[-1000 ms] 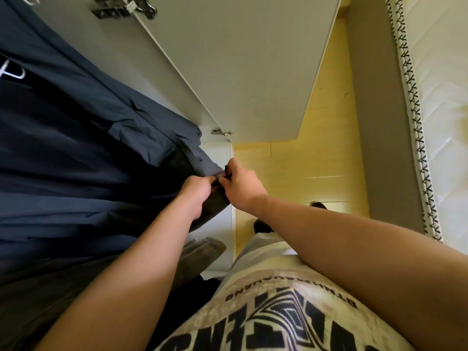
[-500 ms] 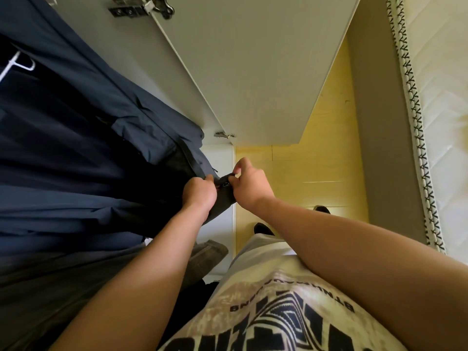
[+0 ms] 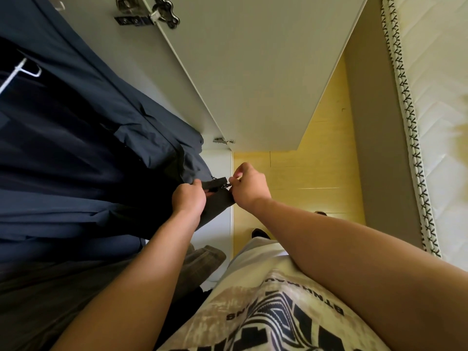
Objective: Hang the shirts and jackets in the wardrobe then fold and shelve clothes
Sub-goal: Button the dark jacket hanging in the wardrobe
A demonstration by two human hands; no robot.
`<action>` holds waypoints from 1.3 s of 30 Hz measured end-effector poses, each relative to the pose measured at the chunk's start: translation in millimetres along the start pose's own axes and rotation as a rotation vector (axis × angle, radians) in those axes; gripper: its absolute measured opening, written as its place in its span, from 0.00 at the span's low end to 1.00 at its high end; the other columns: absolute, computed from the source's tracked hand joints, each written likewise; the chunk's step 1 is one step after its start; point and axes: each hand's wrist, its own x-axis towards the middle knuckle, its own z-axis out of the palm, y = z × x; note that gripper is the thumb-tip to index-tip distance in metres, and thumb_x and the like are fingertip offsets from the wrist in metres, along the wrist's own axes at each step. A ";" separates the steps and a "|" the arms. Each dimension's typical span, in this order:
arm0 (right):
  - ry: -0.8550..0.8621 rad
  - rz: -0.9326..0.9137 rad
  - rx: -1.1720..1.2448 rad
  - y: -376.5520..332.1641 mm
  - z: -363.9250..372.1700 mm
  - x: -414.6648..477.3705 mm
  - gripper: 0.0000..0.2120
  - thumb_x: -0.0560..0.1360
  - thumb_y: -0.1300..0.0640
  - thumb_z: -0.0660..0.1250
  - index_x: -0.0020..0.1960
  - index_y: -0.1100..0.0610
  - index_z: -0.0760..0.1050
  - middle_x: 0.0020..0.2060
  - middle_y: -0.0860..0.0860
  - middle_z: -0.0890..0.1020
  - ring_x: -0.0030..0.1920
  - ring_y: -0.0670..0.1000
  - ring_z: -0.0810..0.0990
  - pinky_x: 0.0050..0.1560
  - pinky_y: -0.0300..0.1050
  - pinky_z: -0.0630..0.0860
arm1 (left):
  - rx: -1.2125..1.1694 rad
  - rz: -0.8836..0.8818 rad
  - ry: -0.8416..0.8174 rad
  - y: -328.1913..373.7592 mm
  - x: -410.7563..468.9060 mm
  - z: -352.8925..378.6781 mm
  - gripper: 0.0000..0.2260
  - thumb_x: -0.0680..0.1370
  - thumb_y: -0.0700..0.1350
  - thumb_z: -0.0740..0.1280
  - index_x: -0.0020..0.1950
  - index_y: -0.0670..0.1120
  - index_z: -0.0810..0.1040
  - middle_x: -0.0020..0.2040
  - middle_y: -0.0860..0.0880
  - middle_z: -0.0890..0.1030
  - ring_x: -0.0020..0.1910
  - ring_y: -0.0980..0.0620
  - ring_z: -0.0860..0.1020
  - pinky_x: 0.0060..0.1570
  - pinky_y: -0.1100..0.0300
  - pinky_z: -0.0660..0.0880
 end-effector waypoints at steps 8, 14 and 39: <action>-0.017 -0.056 0.025 -8.1 6.9 -5.7 0.03 0.81 0.56 0.61 0.52 0.54 0.73 0.45 0.57 0.82 0.43 0.56 0.83 0.42 0.51 0.83 | -0.258 -0.009 0.017 10.6 4.0 -4.0 0.20 0.85 0.51 0.53 0.52 0.37 0.76 0.49 0.39 0.85 0.51 0.41 0.82 0.58 0.45 0.78; -0.165 0.108 0.134 -12.9 2.3 -3.6 0.08 0.81 0.58 0.62 0.48 0.59 0.78 0.45 0.59 0.85 0.42 0.58 0.86 0.42 0.52 0.85 | -0.113 0.145 0.075 8.6 7.8 -6.2 0.21 0.85 0.51 0.52 0.45 0.37 0.75 0.43 0.40 0.81 0.46 0.40 0.79 0.49 0.50 0.77; -0.163 0.160 -0.314 24.7 -31.0 -2.5 0.15 0.81 0.52 0.62 0.51 0.63 0.79 0.41 0.56 0.81 0.40 0.55 0.79 0.44 0.47 0.78 | -0.175 0.200 -0.032 -34.4 18.8 -51.1 0.10 0.75 0.34 0.72 0.44 0.50 0.81 0.43 0.49 0.83 0.45 0.51 0.81 0.49 0.61 0.76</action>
